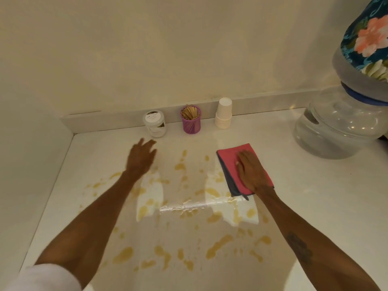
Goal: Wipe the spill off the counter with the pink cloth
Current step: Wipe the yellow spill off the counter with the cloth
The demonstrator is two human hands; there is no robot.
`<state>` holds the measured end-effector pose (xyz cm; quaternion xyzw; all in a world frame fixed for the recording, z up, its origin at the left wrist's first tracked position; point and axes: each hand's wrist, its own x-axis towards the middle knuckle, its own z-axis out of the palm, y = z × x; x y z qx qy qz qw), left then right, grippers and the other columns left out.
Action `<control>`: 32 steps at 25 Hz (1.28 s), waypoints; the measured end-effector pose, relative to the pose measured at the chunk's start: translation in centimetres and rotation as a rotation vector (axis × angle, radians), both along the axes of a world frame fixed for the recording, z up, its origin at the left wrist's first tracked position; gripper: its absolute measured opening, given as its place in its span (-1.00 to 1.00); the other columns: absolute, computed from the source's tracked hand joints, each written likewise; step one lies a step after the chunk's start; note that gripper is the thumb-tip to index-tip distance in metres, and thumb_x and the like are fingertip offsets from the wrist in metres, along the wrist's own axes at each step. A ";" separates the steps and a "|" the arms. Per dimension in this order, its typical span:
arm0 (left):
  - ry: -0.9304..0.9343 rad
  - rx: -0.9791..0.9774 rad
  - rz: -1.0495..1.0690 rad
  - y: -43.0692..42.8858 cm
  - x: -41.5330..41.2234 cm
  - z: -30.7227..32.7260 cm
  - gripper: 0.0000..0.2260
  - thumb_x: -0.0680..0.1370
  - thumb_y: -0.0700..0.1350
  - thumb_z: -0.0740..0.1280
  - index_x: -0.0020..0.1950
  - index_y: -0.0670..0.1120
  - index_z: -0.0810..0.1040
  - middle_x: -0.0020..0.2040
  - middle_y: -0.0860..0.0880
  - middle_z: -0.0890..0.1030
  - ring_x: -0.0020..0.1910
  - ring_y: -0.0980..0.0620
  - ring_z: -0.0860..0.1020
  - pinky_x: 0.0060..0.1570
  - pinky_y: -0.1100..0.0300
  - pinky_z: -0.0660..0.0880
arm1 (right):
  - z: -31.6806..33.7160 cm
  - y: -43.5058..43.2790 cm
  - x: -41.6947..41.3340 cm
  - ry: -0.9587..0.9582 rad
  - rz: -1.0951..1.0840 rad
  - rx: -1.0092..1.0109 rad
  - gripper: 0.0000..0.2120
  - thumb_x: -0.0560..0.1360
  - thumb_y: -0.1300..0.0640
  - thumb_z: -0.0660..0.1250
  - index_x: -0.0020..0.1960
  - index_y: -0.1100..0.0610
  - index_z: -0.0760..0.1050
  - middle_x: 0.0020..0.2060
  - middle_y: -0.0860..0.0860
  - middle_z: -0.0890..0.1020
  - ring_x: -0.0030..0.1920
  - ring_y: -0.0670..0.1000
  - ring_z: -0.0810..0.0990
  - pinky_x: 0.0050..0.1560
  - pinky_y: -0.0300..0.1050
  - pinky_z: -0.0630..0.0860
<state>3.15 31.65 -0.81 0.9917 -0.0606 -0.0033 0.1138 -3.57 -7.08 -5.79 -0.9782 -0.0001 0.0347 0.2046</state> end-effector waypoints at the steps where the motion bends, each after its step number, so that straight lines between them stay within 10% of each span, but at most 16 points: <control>1: -0.010 0.010 0.064 3.2 -0.7 -0.3 -0.61 0.67 -0.08 0.17 0.48 -0.13 0.40 0.51 -0.16 0.40 0.55 -0.19 0.24 0.46 -0.06 0.19 | -0.5 0.0 0.4 0.041 0.060 -0.091 -0.52 0.73 0.04 -0.01 0.61 0.17 0.13 0.60 0.11 0.18 0.62 0.14 0.10 0.61 0.12 0.02; 8: 0.145 0.066 0.405 22.0 -7.2 -2.5 -0.57 0.68 0.03 0.06 0.54 -0.04 0.30 0.50 -0.19 0.39 0.52 -0.23 0.30 0.41 -0.22 0.30 | -1.9 1.0 4.1 0.047 0.041 -0.385 -0.34 0.62 -0.18 -0.36 0.64 0.10 -0.18 0.64 0.14 -0.07 0.63 0.20 -0.07 0.62 0.18 -0.09; 13: 0.170 0.018 0.400 25.3 -9.3 -4.4 -0.54 0.69 -0.01 0.00 0.58 -0.11 0.23 0.56 -0.16 0.29 0.56 -0.23 0.20 0.44 -0.21 0.22 | -1.7 7.0 6.5 0.082 0.065 -0.335 -0.28 0.65 -0.28 -0.14 0.64 0.10 -0.22 0.64 0.15 -0.12 0.63 0.21 -0.13 0.61 0.21 -0.15; 20: 0.147 -0.064 0.368 26.9 -11.9 -7.4 -0.53 0.70 -0.10 0.02 0.59 -0.20 0.10 0.61 -0.21 0.07 0.59 -0.29 0.03 0.54 -0.13 -0.02 | -2.2 4.0 3.0 0.071 0.287 -0.392 -0.14 0.46 -0.41 -0.51 0.64 0.01 -0.24 0.64 0.06 -0.16 0.63 0.12 -0.21 0.62 0.16 -0.16; 25: 0.044 -0.030 0.352 27.9 -11.9 -9.6 -0.54 0.69 -0.12 0.03 0.59 -0.20 0.13 0.60 -0.20 0.12 0.59 -0.28 0.08 0.53 -0.09 0.00 | -2.3 9.0 6.7 0.085 0.022 -0.306 -0.24 0.60 -0.38 -0.17 0.65 0.03 -0.17 0.65 0.04 -0.12 0.63 0.20 -0.15 0.60 0.24 -0.18; 32: 0.016 -0.020 0.342 28.6 -12.0 -10.5 -0.54 0.70 -0.10 0.01 0.59 -0.19 0.10 0.61 -0.16 0.10 0.59 -0.26 0.08 0.50 0.01 -0.06 | -3.1 21.7 4.0 0.000 0.453 -0.311 -0.42 0.68 -0.16 -0.16 0.62 -0.09 -0.28 0.63 0.00 -0.18 0.62 0.18 -0.24 0.60 0.22 -0.24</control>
